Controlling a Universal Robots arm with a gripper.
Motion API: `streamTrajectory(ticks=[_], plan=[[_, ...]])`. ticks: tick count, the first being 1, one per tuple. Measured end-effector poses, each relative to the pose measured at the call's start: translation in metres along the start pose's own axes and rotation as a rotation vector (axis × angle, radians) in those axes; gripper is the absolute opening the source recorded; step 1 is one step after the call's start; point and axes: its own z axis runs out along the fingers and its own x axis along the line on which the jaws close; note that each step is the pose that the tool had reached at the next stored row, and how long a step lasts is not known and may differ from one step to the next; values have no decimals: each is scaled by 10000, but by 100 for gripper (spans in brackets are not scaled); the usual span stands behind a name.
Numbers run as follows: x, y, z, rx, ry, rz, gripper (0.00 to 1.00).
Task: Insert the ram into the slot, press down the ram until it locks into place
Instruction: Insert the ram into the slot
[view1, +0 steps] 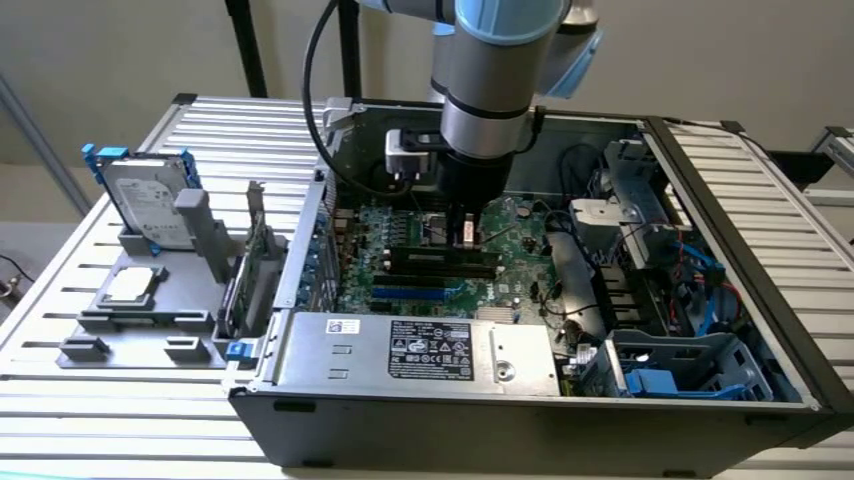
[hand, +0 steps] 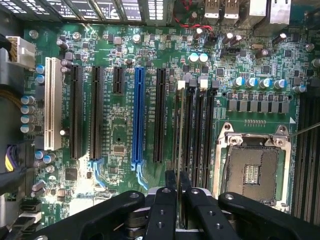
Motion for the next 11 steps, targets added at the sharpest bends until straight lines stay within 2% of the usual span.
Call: streamTrajectory(ticks=[6,11], plan=[[-5,7,16,120,-1,-4,14],[-6,22,28,140,-2,-5,14]])
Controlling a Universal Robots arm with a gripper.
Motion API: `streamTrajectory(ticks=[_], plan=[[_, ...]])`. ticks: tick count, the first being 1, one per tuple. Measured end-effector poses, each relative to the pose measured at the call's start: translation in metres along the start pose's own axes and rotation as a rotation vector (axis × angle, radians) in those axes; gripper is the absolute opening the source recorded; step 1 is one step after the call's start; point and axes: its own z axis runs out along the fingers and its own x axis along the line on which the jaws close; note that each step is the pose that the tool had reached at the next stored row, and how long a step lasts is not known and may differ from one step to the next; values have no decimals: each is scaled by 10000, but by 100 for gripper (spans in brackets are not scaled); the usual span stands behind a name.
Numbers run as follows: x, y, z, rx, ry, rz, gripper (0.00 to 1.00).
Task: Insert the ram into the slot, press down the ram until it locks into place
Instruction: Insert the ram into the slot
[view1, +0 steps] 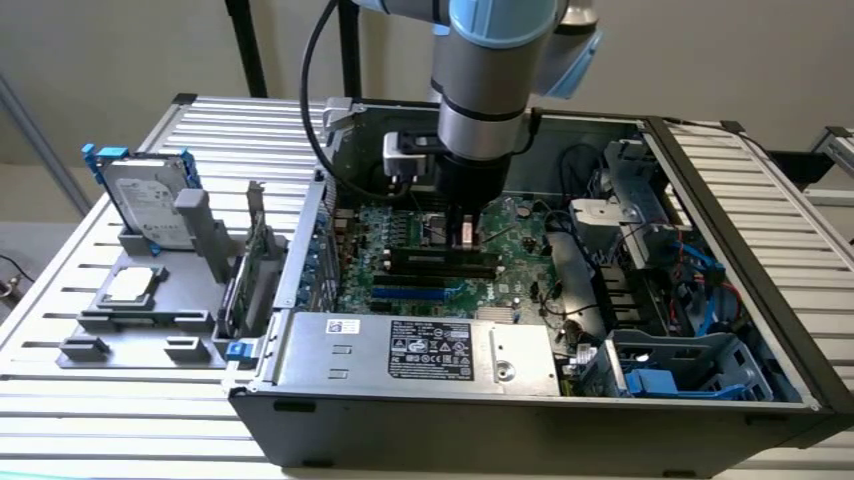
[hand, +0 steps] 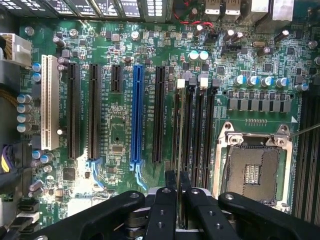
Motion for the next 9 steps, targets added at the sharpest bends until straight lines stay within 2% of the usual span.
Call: streamTrajectory(ticks=[9], plan=[[-1,6,29,32,3,-1,14]])
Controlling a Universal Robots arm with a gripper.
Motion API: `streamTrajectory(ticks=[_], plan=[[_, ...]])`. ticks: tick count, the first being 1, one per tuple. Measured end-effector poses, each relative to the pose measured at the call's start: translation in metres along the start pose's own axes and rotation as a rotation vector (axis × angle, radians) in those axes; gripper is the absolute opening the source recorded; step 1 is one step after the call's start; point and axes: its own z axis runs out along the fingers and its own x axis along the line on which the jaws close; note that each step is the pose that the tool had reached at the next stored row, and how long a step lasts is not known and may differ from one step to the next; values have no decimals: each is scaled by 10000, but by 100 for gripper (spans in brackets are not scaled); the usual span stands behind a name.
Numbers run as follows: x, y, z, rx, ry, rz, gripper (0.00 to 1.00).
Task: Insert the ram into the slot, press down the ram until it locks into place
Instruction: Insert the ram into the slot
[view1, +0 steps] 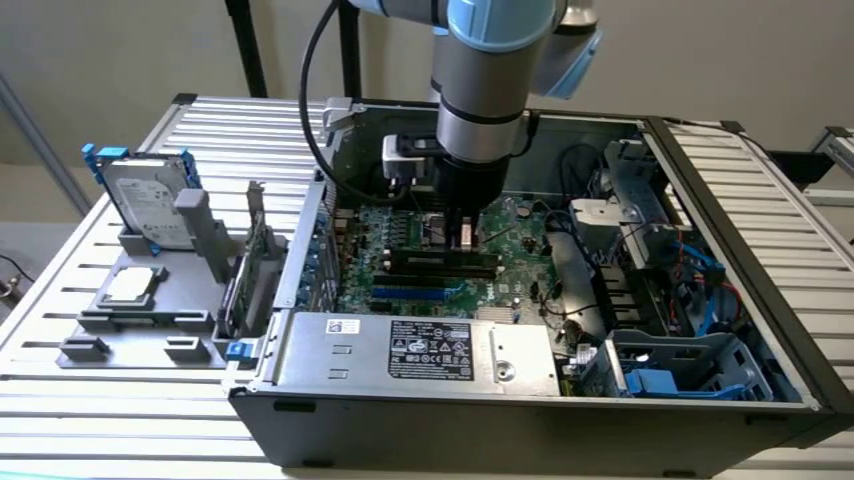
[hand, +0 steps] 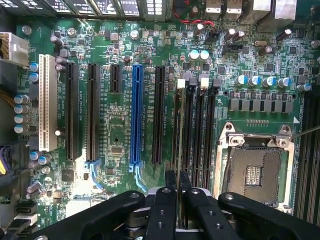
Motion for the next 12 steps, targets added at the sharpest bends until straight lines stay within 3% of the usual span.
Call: streamTrajectory(ticks=[12], plan=[[-12,6,33,5,-1,0,14]])
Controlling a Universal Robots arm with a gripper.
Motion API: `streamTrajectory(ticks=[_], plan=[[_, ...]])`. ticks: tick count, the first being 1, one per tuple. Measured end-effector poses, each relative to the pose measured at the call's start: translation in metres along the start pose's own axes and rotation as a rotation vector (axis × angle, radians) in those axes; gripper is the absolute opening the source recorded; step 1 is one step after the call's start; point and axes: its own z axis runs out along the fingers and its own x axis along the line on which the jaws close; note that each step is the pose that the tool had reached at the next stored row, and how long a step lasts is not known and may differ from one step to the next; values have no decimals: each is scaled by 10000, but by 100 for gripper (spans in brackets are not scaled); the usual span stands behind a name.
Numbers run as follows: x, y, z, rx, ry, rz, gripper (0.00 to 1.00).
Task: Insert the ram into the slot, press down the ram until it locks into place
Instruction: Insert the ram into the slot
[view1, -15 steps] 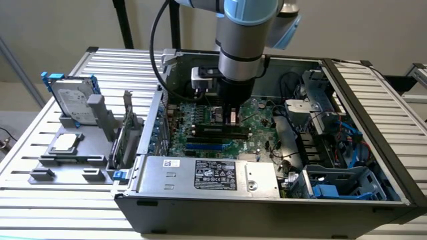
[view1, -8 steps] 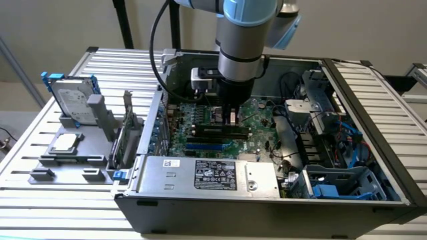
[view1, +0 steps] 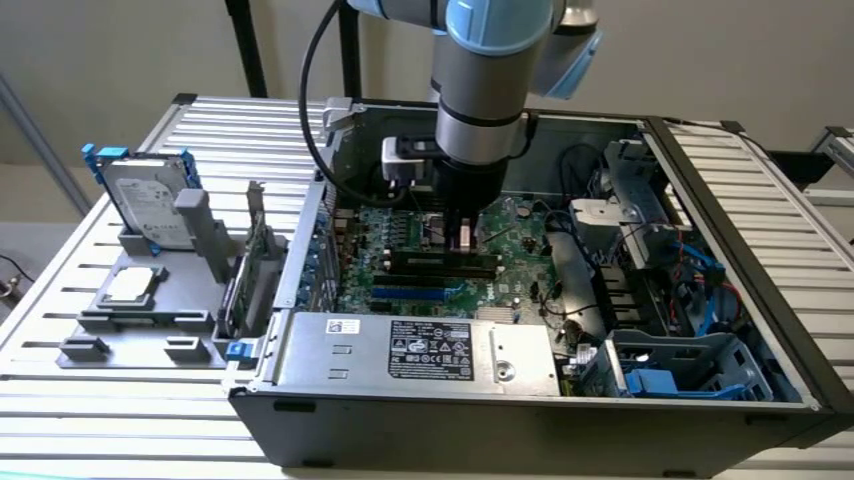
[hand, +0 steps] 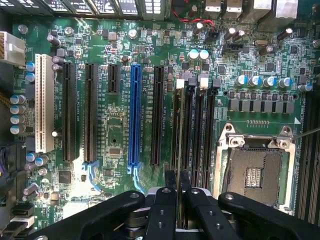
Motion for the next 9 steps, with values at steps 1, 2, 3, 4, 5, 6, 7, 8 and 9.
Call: streamTrajectory(ticks=[1,2,3,4,5,6,7,8,9], plan=[[-1,0,3,0,0,0,14],[-2,0,6,0,0,0,14],[-3,0,10,0,0,0,14],[-3,0,13,0,-1,0,14],[-4,0,16,0,0,0,14],[-5,1,20,0,0,0,14],[-6,1,23,0,0,0,14],[-7,1,26,-1,1,0,14],[-9,2,28,-1,1,0,14]])
